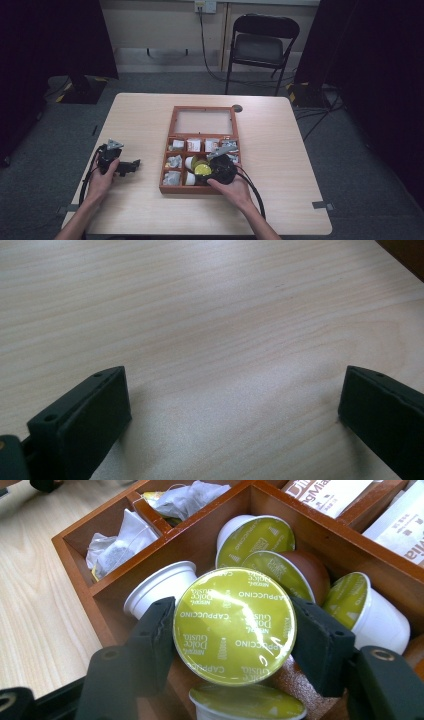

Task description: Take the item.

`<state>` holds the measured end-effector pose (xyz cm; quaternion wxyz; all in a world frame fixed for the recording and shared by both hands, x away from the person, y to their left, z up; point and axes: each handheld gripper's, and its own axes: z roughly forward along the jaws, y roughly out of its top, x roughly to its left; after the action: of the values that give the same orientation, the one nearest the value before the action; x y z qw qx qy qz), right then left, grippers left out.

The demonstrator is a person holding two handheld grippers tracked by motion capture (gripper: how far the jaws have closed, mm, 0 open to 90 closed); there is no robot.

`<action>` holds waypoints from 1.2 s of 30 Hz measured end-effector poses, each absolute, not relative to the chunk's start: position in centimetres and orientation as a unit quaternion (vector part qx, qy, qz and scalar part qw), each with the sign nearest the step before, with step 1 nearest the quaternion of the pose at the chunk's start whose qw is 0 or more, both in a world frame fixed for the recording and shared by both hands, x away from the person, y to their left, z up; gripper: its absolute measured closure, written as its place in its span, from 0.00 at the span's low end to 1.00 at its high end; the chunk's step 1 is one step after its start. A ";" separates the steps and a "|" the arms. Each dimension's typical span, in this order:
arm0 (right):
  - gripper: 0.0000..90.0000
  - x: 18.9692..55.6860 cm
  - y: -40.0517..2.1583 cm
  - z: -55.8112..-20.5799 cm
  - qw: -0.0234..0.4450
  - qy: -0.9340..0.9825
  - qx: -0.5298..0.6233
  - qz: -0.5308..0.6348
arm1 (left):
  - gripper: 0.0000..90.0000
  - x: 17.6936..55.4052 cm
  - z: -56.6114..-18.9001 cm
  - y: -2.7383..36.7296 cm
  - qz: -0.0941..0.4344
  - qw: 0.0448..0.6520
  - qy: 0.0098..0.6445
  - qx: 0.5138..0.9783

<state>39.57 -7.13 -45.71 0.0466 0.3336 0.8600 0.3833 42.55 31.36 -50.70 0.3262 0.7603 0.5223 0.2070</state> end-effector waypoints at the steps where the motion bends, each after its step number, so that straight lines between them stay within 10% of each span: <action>1: 0.42 39.6 -7.1 -45.7 0.047 0.860 0.334 0.383 | 0.00 42.5 -50.7 31.4 0.207 0.326 0.522 0.760; 36: 0.42 39.7 -9.1 -43.3 0.063 0.837 0.347 0.418 | 0.00 42.5 -50.7 31.3 0.208 0.327 0.523 0.759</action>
<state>39.71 -9.06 -43.26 0.0632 0.3474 0.8371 0.4179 42.54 31.34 -50.72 0.3269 0.7593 0.5227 0.2084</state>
